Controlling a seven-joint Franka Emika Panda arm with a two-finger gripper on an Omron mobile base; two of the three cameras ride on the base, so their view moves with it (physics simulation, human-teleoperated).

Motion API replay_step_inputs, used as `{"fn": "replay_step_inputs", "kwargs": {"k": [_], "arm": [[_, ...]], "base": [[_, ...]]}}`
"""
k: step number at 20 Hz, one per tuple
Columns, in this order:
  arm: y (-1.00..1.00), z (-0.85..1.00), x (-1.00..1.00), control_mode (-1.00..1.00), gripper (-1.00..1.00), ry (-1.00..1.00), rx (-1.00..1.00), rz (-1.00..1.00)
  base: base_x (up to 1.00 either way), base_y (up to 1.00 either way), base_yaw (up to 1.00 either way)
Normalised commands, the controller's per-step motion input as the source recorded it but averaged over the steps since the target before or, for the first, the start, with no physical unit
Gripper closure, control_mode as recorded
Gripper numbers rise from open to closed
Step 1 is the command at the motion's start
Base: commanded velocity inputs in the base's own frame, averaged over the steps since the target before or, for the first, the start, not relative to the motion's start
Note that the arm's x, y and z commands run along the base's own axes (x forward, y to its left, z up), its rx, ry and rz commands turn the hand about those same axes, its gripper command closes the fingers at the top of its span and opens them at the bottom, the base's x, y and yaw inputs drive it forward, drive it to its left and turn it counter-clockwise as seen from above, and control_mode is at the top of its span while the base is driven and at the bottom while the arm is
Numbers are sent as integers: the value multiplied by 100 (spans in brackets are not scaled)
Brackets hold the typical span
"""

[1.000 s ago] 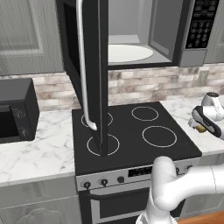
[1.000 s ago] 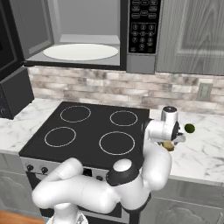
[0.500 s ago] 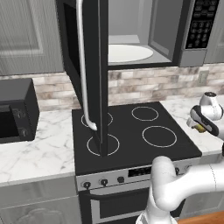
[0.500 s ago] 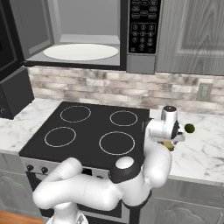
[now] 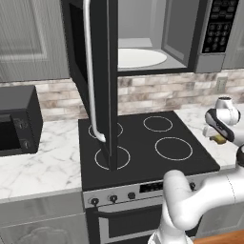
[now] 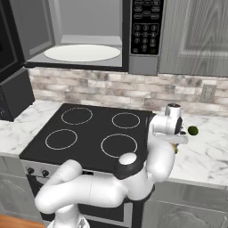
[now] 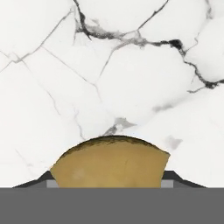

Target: Place the sponge inside the microwave to prepare for sanitizing.

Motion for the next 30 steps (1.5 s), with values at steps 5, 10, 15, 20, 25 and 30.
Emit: {"fn": "replay_step_inputs", "kwargs": {"k": [5, 10, 15, 20, 25, 30], "arm": [[0, -1, -37, -100, 100, 5, 2, -4], [1, 25, -43, -100, 100, 0, 0, -7], [3, 50, -32, -100, 100, -1, 0, -9], [5, 52, -39, -100, 100, 0, 0, -9], [13, 52, -51, -100, 100, 0, 0, -6], [22, 51, -52, -100, 100, -3, 0, -1]], "base": [[0, 0, 0], [0, 0, 0], [0, 0, 0], [0, 0, 0], [0, 0, 0], [0, 0, 0]]}}
